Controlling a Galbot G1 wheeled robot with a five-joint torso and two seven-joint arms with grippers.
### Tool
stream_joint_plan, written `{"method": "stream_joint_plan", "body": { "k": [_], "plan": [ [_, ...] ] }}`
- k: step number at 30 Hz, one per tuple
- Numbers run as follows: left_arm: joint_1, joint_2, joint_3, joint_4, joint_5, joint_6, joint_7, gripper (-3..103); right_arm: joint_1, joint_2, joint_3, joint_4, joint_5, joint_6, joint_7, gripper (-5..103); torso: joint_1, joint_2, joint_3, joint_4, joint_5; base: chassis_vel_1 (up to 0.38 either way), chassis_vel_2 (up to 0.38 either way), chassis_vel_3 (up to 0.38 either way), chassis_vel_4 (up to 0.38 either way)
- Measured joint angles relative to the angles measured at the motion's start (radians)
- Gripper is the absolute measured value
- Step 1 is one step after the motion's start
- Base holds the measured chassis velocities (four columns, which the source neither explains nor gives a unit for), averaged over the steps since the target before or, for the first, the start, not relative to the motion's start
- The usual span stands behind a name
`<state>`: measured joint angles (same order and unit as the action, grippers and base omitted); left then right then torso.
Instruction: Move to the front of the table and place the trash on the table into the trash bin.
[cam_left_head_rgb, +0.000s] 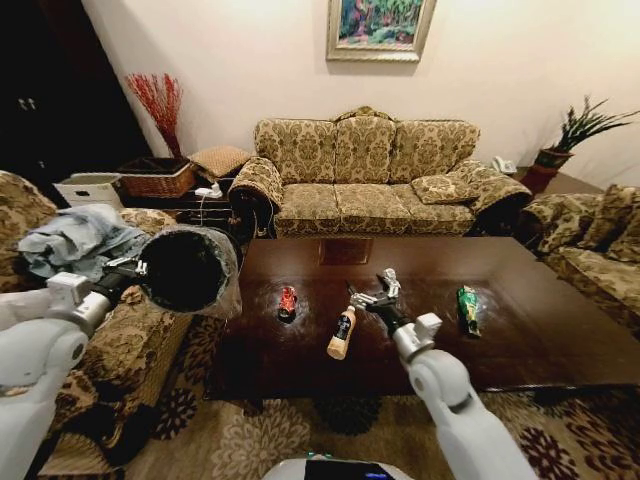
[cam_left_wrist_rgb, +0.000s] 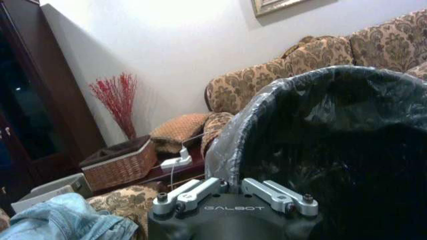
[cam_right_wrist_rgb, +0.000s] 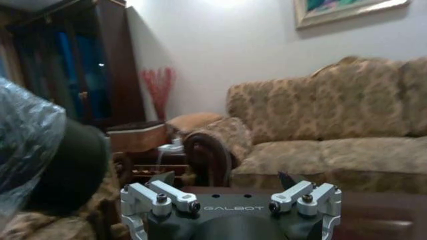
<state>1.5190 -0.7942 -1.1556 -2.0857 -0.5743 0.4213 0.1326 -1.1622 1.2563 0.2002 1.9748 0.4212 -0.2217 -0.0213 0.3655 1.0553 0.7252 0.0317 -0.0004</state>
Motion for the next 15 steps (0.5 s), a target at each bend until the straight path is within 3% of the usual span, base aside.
{"method": "stream_joint_plan", "body": {
  "k": [8, 15],
  "plan": [
    [0.0, 0.0, 0.0, 0.0, 0.0, 0.0, 0.0, 0, 0.175, 0.139, -0.2, -0.267, -0.001, 0.015, 0.066, 100, 0.0, 0.0, 0.0, 0.0001, 0.0, 0.0, 0.0, 0.0, 0.0],
    [0.0, 0.0, 0.0, 0.0, 0.0, 0.0, 0.0, 0, 0.293, 0.232, -0.273, -0.458, -0.015, 0.005, 0.081, 100, 0.0, 0.0, 0.0, 0.0001, 0.0002, 0.0, 0.0, 0.0, 0.0]
  ]
}}
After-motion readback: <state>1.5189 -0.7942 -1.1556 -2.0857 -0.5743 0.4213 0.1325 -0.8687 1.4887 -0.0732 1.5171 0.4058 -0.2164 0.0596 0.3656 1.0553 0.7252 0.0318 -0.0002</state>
